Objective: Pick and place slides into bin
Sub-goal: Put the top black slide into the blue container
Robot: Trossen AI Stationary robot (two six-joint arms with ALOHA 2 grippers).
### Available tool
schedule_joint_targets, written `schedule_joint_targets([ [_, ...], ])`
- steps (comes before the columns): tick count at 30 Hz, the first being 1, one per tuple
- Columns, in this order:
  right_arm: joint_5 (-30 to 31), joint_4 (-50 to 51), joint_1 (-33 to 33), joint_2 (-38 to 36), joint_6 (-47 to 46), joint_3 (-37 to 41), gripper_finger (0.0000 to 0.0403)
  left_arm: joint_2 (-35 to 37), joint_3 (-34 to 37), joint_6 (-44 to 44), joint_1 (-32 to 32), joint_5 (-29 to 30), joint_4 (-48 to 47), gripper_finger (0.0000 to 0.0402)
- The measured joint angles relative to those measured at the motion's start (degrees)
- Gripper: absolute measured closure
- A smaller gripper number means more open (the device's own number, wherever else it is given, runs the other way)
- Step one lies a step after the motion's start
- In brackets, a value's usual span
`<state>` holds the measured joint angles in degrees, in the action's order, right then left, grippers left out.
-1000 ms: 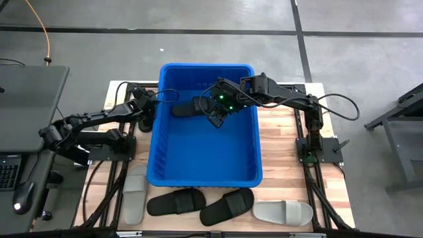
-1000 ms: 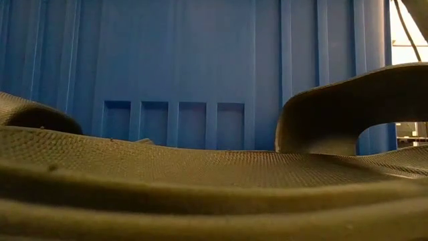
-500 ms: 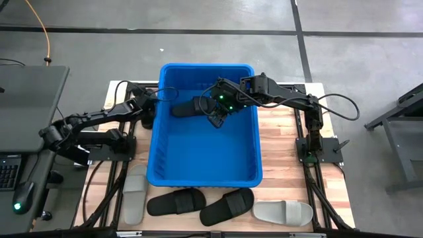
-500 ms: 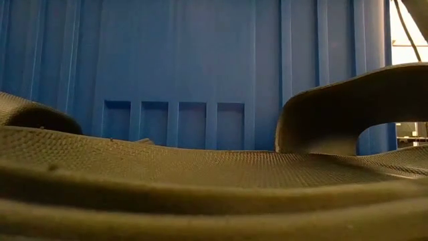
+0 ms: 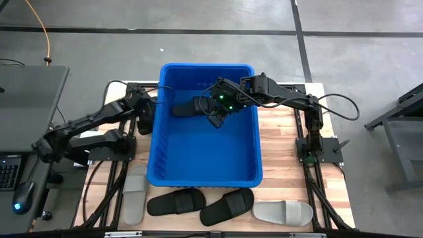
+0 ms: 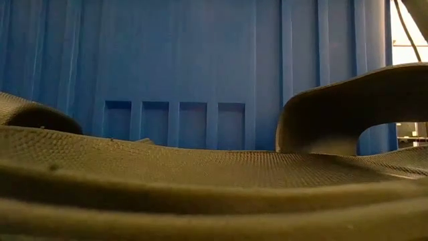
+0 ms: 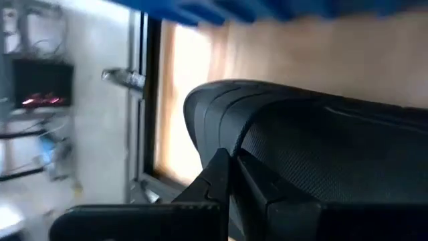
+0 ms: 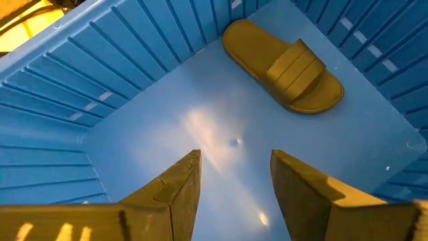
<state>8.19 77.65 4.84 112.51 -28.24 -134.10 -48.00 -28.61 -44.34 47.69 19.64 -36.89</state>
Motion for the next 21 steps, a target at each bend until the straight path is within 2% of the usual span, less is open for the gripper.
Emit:
schedule_joint_targets([
  [3,0.00,-0.06,-0.02,-0.02,0.01,0.00,0.0236,2.05,-2.87,2.52,-0.12,-4.29,-2.82,0.0400],
  [5,0.00,-0.23,-0.01,0.00,-0.15,0.00,0.0236,2.59,-3.72,2.95,-0.14,-5.06,-5.39,0.0401],
  [12,0.04,-0.57,-0.01,0.00,-0.10,0.00,0.0236,2.90,-4.90,0.79,-0.09,1.79,-16.29,0.0401],
  [17,0.04,-0.76,0.00,-0.02,-0.13,0.02,0.0236,6.22,-5.12,-1.11,-0.09,4.91,-16.79,0.0401],
  [21,0.07,-0.79,-0.02,-0.01,0.06,0.01,0.0236,6.96,-7.76,-1.96,-0.06,7.15,-21.64,0.0401],
])
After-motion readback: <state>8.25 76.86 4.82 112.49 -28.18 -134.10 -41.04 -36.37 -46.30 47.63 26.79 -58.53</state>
